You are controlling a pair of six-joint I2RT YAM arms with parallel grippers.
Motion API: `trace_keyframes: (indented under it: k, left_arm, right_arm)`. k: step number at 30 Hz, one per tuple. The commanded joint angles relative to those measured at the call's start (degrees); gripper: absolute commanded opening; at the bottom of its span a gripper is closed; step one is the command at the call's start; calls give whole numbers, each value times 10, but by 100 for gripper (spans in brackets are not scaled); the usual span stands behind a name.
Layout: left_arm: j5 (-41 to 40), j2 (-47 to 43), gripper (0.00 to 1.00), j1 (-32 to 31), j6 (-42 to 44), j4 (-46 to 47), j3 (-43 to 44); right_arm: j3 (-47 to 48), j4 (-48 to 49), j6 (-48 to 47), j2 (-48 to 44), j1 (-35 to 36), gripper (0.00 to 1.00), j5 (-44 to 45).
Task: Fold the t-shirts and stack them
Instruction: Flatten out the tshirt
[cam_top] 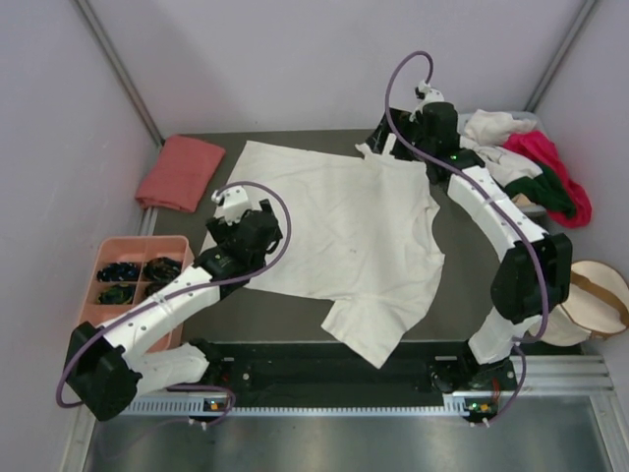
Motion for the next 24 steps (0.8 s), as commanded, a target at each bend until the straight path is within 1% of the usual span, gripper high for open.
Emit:
trace_keyframes:
  k: [1,2,4,8,10,14,15,17,18,24]
  left_arm:
    - [12,1,99,-2,18,48,-17]
    - [17,2,99,-1,23,55,-20]
    - [25,8,99,-2,27,69,-24]
    - [46,32,99,-1,36,82,-22]
    - [54,47,99,-1,38,86,-18]
    - [64,63,99,-1,36,80,-11]
    - [65,63,99,-1,36,80,-12]
    - [66,61,99,-1,36,82,-16]
    - [65,58,99,-1,37,82,-17]
    - [53,51,99,-1,33,68,-24]
  right_arm:
    - [-68,-94,-85,-82,-4,99,130]
    - [-94,-96,-91,-91,-5,99,144]
    - [-112,-108,-92,-103,-16,99,163]
    - [-160,-94,-72,-106,-57,99,146]
    - [-165,-89,-64,-96,-79,99,146]
    - [-143,-104,-53,-46,-110,99,165]
    - [-137,-102,-50,-21,-115,99,166]
    - [-109,-103,-49,9,-126,99,157]
    - [-99,-105,-52,37,-127,99,154]
    - [-17,-101,-62,139,-128,96,145]
